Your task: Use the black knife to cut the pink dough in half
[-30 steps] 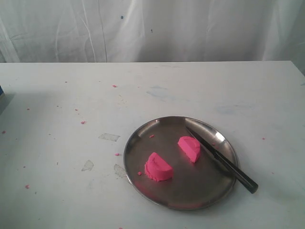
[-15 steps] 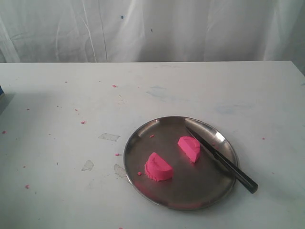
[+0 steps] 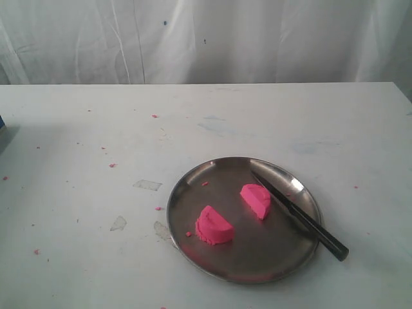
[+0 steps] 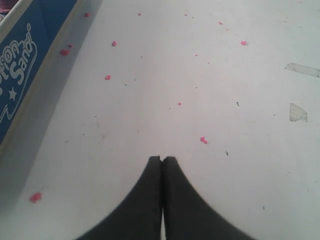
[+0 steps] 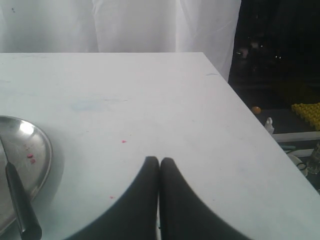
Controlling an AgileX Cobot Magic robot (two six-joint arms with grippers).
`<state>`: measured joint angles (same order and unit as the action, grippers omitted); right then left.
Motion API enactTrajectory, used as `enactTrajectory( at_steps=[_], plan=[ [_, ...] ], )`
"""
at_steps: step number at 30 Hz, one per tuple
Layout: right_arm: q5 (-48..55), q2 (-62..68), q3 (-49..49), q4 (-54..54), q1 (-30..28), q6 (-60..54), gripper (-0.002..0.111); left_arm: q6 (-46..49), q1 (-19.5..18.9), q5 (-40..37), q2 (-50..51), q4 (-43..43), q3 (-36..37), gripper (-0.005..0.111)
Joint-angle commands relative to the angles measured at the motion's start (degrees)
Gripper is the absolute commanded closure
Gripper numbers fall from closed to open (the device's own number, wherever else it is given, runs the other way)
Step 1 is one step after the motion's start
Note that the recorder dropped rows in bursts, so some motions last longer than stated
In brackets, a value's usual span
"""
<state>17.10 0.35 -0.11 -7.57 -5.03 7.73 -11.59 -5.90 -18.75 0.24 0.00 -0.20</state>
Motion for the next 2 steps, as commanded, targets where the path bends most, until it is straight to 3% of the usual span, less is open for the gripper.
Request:
enactTrajectory(
  at_steps=[1, 2],
  plan=[
    [-0.4, -0.4, 0.1, -0.2, -0.2, 0.0, 0.108, 0.2, -0.1, -1.5, -0.2, 0.0, 0.2, 0.107],
    [-0.4, -0.4, 0.1, -0.2, -0.2, 0.0, 0.108, 0.2, -0.1, -1.5, -0.2, 0.0, 0.2, 0.107]
  ],
)
